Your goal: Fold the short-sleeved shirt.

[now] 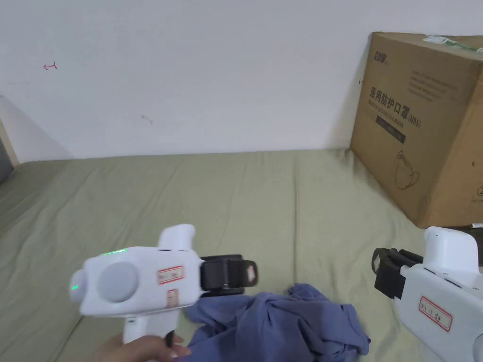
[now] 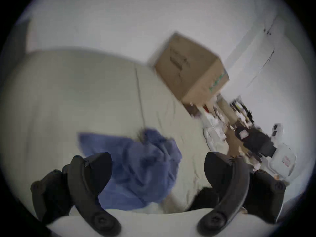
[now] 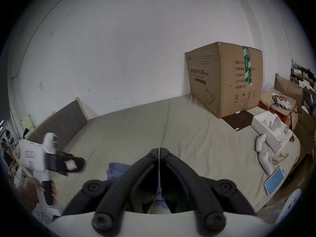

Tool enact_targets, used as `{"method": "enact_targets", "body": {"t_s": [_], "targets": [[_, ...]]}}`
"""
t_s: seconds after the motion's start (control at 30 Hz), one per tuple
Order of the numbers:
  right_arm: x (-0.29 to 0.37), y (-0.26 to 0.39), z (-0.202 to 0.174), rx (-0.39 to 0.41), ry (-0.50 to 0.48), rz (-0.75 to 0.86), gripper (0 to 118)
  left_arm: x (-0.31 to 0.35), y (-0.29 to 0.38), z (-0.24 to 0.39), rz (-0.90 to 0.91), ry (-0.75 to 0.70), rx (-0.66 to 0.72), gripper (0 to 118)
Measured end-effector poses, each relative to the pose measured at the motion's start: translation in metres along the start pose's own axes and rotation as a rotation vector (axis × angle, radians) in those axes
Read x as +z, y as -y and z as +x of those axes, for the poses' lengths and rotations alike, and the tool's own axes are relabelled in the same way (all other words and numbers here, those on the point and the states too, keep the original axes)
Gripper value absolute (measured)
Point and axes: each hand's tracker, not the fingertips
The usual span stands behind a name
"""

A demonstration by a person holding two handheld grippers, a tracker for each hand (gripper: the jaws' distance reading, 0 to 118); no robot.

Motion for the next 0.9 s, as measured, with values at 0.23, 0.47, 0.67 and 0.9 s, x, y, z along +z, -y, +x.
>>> {"method": "enact_targets", "body": {"t_s": [0.23, 0.47, 0.67, 0.9], "targets": [[0.003, 0.008, -0.012, 0.009, 0.016, 0.111, 1, 0.109, 0.029, 0.000, 0.361, -0.250, -0.038, 5], [0.001, 0.011, -0.020, 0.031, 0.009, 0.124, 1, 0.121, 0.053, -0.027, 0.251, -0.350, 0.036, 0], [-0.006, 0.013, -0.019, 0.039, -0.001, 0.085, 1, 0.072, 0.074, -0.070, -0.116, -0.408, 0.117, 0], [-0.017, 0.025, -0.007, 0.037, 0.020, 0.023, 1, -0.011, 0.110, -0.099, -0.311, -0.436, 0.188, 108]]}}
